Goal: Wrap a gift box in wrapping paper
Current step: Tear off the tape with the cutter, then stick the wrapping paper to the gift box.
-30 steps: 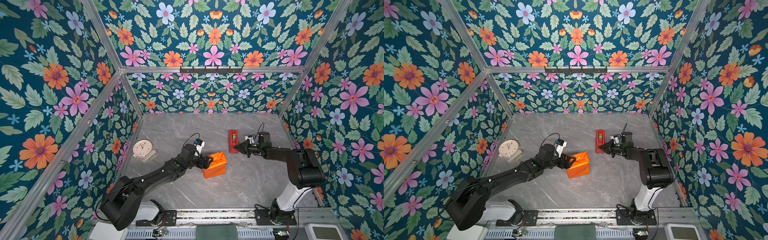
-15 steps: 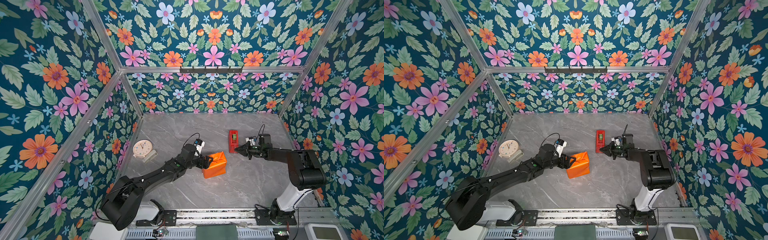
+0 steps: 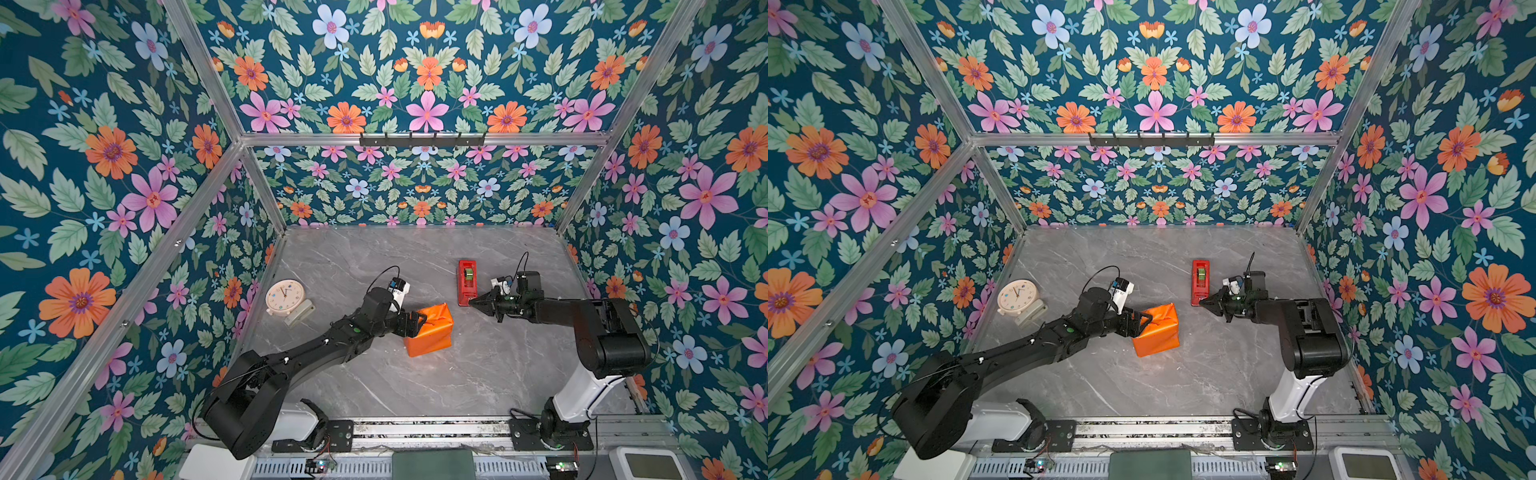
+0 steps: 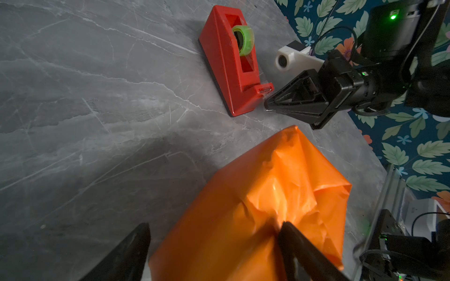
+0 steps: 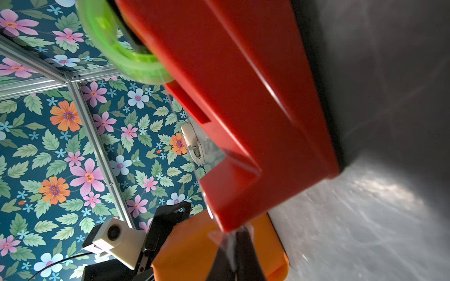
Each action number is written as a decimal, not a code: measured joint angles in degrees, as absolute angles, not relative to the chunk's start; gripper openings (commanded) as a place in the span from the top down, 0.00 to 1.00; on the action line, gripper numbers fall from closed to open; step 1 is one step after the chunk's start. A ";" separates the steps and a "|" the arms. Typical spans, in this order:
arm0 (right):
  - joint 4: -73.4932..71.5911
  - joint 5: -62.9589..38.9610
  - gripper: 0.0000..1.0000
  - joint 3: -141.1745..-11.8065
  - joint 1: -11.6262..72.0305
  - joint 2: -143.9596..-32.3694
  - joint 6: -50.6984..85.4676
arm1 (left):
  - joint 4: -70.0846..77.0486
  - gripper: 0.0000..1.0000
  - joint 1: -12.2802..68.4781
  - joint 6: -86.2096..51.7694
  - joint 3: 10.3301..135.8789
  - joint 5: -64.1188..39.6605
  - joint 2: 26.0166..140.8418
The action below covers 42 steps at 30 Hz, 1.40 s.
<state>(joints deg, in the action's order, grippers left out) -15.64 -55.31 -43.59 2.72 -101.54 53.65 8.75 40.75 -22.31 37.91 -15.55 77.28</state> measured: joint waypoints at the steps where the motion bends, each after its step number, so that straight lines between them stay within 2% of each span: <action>1: -15.73 -55.31 1.00 -43.83 2.70 -101.91 53.58 | 8.73 0.15 40.75 -22.31 37.91 -15.55 77.28; 15: -16.38 -58.98 1.00 -46.70 1.39 -107.37 50.37 | 8.62 0.15 40.75 -22.31 37.91 -15.53 77.21; 23: -9.52 -53.15 1.00 -47.94 0.73 -109.32 49.17 | 8.49 0.15 40.75 -22.31 37.91 -15.53 77.06; 27: -7.18 -53.10 1.00 -47.53 0.69 -106.26 47.57 | 8.49 0.15 40.75 -22.31 37.91 -15.53 77.08; 30: -4.03 -53.39 1.00 -46.19 0.91 -98.85 45.10 | 8.51 0.15 40.75 -22.31 37.89 -15.53 77.08; 36: 12.73 -53.93 1.00 -48.90 9.17 -80.60 37.63 | 8.75 0.15 40.75 -22.31 37.89 -15.53 77.34; 42: 29.19 -53.58 1.00 -58.78 22.55 -77.54 35.66 | 8.80 0.15 40.75 -22.31 37.98 -15.59 77.71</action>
<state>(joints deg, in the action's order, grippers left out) 29.19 -53.58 -58.78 22.55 -77.54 35.66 8.80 40.75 -22.31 37.98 -15.59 77.71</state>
